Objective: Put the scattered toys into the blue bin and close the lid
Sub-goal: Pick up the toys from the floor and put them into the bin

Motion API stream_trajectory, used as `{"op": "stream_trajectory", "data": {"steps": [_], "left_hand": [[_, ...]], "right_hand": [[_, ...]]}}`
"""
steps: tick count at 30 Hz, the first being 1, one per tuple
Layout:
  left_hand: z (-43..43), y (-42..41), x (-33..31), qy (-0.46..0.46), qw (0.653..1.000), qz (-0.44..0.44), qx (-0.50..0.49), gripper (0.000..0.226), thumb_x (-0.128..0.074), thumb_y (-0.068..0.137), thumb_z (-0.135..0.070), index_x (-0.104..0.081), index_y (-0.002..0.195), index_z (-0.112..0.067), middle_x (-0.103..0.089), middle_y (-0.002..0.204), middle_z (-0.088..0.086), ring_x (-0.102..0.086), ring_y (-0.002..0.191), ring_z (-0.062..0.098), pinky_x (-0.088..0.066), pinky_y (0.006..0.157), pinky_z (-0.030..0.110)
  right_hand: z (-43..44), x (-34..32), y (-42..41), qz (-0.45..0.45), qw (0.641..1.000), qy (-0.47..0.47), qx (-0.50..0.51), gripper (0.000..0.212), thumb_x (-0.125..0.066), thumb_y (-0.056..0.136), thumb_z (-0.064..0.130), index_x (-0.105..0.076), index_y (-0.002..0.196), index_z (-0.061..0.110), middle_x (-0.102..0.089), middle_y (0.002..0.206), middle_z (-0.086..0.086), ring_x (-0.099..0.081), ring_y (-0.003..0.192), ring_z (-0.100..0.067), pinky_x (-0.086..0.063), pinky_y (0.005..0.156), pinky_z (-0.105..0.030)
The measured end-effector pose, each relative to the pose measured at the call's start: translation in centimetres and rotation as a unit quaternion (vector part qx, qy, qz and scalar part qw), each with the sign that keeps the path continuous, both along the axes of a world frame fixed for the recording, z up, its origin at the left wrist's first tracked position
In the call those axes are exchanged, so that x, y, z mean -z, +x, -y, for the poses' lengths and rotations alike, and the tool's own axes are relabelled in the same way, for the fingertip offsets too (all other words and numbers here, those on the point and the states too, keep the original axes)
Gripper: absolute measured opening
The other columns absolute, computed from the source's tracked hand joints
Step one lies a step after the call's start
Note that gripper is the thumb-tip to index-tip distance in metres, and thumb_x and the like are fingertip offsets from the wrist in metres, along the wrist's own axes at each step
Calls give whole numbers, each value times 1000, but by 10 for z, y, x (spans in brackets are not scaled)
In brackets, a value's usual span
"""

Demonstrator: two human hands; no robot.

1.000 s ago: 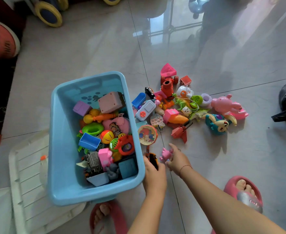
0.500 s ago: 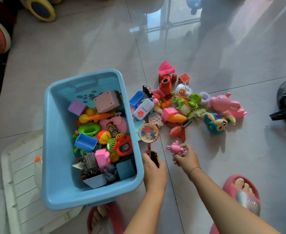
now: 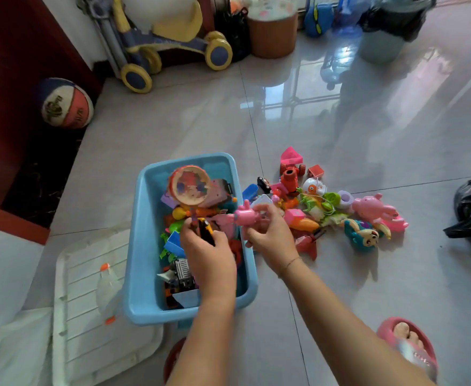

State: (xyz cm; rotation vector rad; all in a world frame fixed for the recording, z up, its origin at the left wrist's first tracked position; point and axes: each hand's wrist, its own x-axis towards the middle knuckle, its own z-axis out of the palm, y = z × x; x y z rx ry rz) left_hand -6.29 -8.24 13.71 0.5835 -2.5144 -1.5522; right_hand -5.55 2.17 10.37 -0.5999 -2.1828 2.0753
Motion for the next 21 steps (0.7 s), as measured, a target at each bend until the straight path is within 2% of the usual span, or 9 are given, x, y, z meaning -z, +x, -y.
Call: {"op": "stream_trajectory", "data": {"steps": [2, 5, 7, 10, 13, 15, 17, 19, 21], "left_hand": [[27, -23, 2, -68, 996, 52, 4, 46, -55, 87, -13, -41, 130, -4, -49, 130, 18, -49, 117, 36, -40, 93, 41], [47, -44, 6, -153, 981, 104, 59, 66, -57, 87, -23, -26, 144, -11, -34, 147, 14, -35, 132, 35, -30, 107, 49], [44, -47, 9, -166, 978, 90, 86, 68, -57, 88, -25, -23, 146, -14, -29, 152, 10, -30, 137, 31, -25, 111, 48], [14, -40, 20, -140, 981, 42, 130, 59, -56, 87, -17, -34, 141, -11, -35, 146, 9, -33, 133, 25, -28, 110, 40], [-38, -20, 37, -113, 970, -34, 213, 48, -55, 85, -8, -45, 132, -10, -42, 137, 7, -40, 127, 20, -31, 108, 28], [-76, -6, 55, -97, 951, -51, 288, 45, -54, 86, -7, -47, 131, -12, -43, 136, 3, -40, 128, 15, -31, 107, 20], [-108, 2, 79, -85, 938, -14, 337, 48, -53, 89, -12, -43, 135, -17, -39, 141, -1, -37, 131, 11, -30, 106, 17], [-132, -2, 109, -100, 934, 58, 338, 54, -53, 91, -18, -35, 141, -21, -32, 147, -1, -34, 135, 14, -33, 109, 25], [-147, -17, 139, -138, 925, 128, 330, 63, -55, 91, -24, -25, 146, -22, -25, 152, 0, -26, 140, 19, -29, 112, 32]], "right_hand": [[24, 1, -20, 12, 996, 74, -53, 40, -65, 79, 13, -51, 111, 32, -69, 90, -10, -64, 74, -20, -57, 71, -39], [39, 2, -36, 34, 984, 149, -89, 52, -56, 88, 16, -41, 137, 28, -61, 70, 4, -59, 73, -19, -52, 80, -36], [34, 4, -33, 25, 983, 167, -72, 48, -52, 91, 16, -44, 136, 28, -63, 71, 0, -60, 73, -19, -51, 78, -34], [4, 24, -15, 5, 986, 167, 27, 33, -52, 90, 13, -56, 122, 23, -67, 82, -1, -63, 78, -18, -52, 76, -32], [-47, 63, 7, 84, 970, 188, 131, 28, -57, 88, 13, -58, 115, 17, -64, 93, 0, -59, 82, -13, -51, 72, -24], [-80, 94, 20, 149, 955, 205, 154, 37, -63, 84, 18, -54, 119, 20, -61, 107, -6, -57, 88, -15, -48, 73, -23], [-104, 122, 27, 206, 948, 196, 145, 56, -69, 79, 28, -45, 130, 24, -49, 126, -5, -55, 106, -19, -49, 90, -31], [-120, 144, 27, 250, 941, 185, 131, 74, -72, 77, 34, -34, 139, 26, -36, 138, -5, -46, 123, -22, -41, 102, -37], [-131, 162, 21, 273, 935, 192, 120, 83, -73, 75, 38, -26, 143, 27, -31, 143, -7, -38, 131, -26, -37, 106, -40]]}}
